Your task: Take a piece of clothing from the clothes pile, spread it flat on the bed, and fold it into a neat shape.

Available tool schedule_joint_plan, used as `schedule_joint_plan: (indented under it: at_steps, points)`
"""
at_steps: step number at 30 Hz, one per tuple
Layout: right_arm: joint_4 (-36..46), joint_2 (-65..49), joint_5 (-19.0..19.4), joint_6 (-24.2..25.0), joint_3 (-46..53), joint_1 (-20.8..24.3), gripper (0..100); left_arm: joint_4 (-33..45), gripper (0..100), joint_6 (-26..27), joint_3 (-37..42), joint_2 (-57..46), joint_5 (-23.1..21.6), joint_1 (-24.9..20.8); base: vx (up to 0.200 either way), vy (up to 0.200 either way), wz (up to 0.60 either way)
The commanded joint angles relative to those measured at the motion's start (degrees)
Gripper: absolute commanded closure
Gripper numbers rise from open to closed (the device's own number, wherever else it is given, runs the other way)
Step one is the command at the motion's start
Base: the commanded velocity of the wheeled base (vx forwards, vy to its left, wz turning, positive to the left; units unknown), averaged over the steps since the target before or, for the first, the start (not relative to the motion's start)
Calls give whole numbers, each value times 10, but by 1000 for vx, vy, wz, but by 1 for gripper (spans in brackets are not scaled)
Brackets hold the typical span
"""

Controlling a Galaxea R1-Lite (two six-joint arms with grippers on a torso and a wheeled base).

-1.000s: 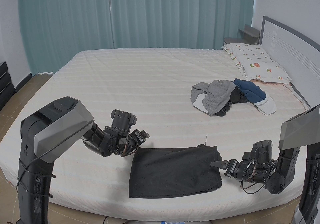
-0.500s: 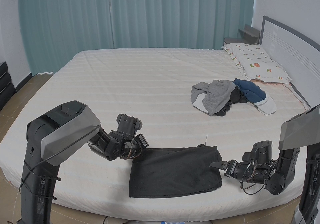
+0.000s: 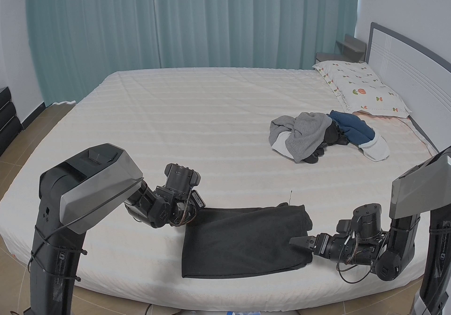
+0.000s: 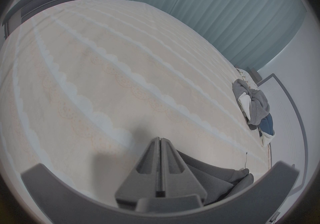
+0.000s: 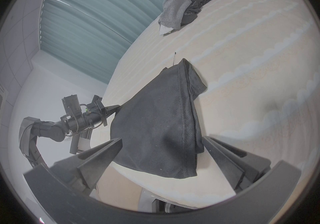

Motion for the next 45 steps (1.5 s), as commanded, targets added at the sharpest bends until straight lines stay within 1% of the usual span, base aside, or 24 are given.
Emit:
schedule_joint_plan:
  at_steps: [1,3,8,9,11,12,13,14,29,37,38,44,45]
  points:
    - [0,7,0,-3,4,5,0,1,100,-1,3,-1,0,0,0,0,0]
    - [-1,16,-1,-18,6,5,0,1,100,-18,5,-4,0,1,0,0,0]
    - [-6,26,-2,-30,8,5,0,1,100,-21,5,-4,0,1,0,0,0]
    - [-6,32,-4,-45,13,5,100,1,100,-21,5,-4,0,1,0,0,0]
    - [-5,33,-5,-68,24,0,100,1,100,-20,6,-4,0,1,0,0,0]
    - [-5,33,-5,-68,24,0,100,1,100,-20,6,-4,0,1,0,0,0]
    - [-6,34,-5,-93,35,-2,100,1,100,-20,5,-3,0,1,0,0,0]
    - [-6,34,-5,-103,37,-3,100,1,100,-20,5,-2,0,2,0,0,0]
    - [-6,34,-6,-129,52,-16,100,1,100,-19,4,-1,-1,3,0,0,0]
    - [-6,42,-6,-133,51,-15,100,1,100,-20,5,-2,-1,3,0,0,0]
    - [-7,43,-6,-134,50,-15,0,1,0,-20,5,-2,-1,3,0,0,0]
    - [-29,18,-6,-133,46,-27,0,1,0,-22,7,-4,-2,4,0,0,0]
    - [-37,6,-6,-133,39,-40,0,1,0,-23,7,-4,-5,4,0,0,0]
